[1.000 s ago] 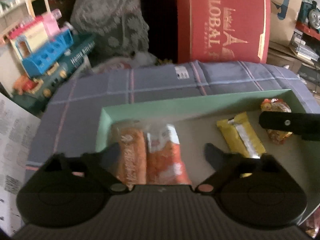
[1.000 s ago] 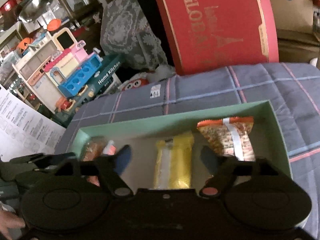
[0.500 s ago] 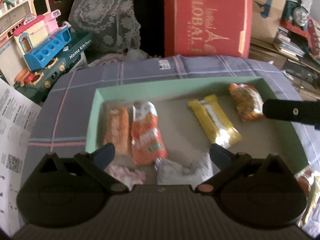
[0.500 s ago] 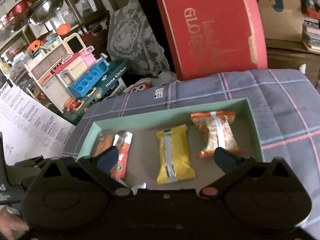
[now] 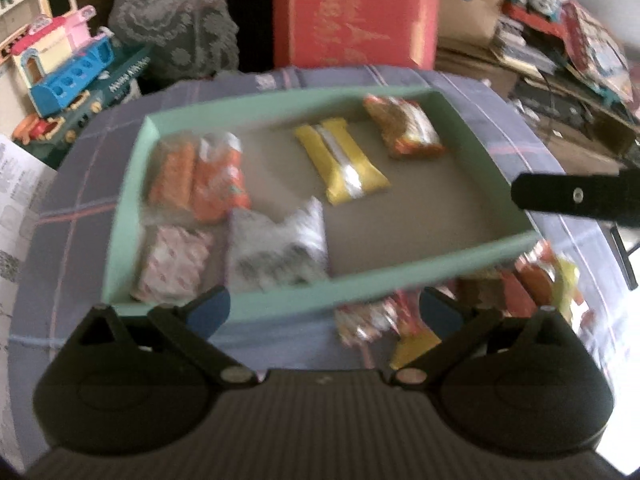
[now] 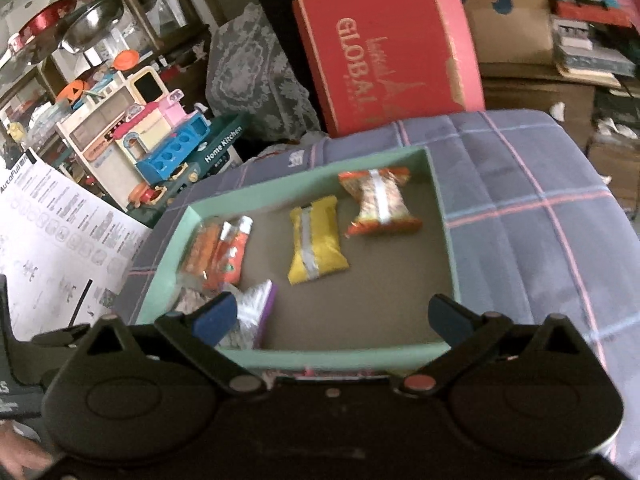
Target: Organize snacks
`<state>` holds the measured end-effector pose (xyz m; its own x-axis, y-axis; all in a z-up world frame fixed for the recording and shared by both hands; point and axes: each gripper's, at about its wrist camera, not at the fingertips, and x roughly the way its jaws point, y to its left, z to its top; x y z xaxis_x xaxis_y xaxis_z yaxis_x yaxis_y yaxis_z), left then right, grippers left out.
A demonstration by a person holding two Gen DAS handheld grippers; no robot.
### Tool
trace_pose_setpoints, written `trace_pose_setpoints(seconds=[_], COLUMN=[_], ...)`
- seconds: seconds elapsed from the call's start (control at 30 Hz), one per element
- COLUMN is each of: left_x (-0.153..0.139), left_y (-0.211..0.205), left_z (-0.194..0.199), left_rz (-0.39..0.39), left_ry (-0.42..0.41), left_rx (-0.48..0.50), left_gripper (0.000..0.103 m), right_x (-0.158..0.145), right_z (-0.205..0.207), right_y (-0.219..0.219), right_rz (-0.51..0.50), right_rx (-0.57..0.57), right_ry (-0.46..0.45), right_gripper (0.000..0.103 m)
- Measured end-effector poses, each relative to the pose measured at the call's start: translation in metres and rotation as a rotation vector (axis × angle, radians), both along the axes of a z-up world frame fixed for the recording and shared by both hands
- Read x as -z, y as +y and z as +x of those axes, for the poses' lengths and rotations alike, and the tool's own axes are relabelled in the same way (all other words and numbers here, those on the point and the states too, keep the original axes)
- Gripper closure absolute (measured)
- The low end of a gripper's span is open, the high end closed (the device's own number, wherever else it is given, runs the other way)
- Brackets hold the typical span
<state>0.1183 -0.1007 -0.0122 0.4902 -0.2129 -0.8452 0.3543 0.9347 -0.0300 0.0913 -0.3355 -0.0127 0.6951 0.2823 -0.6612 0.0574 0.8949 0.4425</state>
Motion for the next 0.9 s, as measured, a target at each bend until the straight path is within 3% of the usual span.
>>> trace_pose_setpoints(seconds=[0.27, 0.53, 0.6, 0.77, 0.9], left_x=[0.027, 0.041, 0.045, 0.054, 0.061], left_y=[-0.049, -0.086, -0.093, -0.104, -0.101], left_z=[-0.037, -0.041, -0.039, -0.039, -0.042], left_rz=[0.019, 0.062, 0.071, 0.102, 0.139], left_ry=[0.11, 0.131, 0.131, 0.13, 0.116], left_rx=[0.064, 0.039, 0.027, 0.016, 0.041], left_gripper=[0.0, 0.0, 0.0, 0.0, 0.0], right_x=[0.025, 0.063, 0.068, 0.077, 0.08], right_z=[-0.048, -0.086, -0.092, -0.095, -0.09], right_y=[-0.05, -0.092, -0.092, -0.077, -0.064], right_rz=[0.04, 0.112, 0.105, 0.108, 0.127], right_rx=[0.111, 0.218, 0.221, 0.192, 0.171], right_ry=[0.046, 0.091, 0.092, 0.088, 0.106], right_gripper=[0.0, 0.0, 0.005, 0.036, 0.052])
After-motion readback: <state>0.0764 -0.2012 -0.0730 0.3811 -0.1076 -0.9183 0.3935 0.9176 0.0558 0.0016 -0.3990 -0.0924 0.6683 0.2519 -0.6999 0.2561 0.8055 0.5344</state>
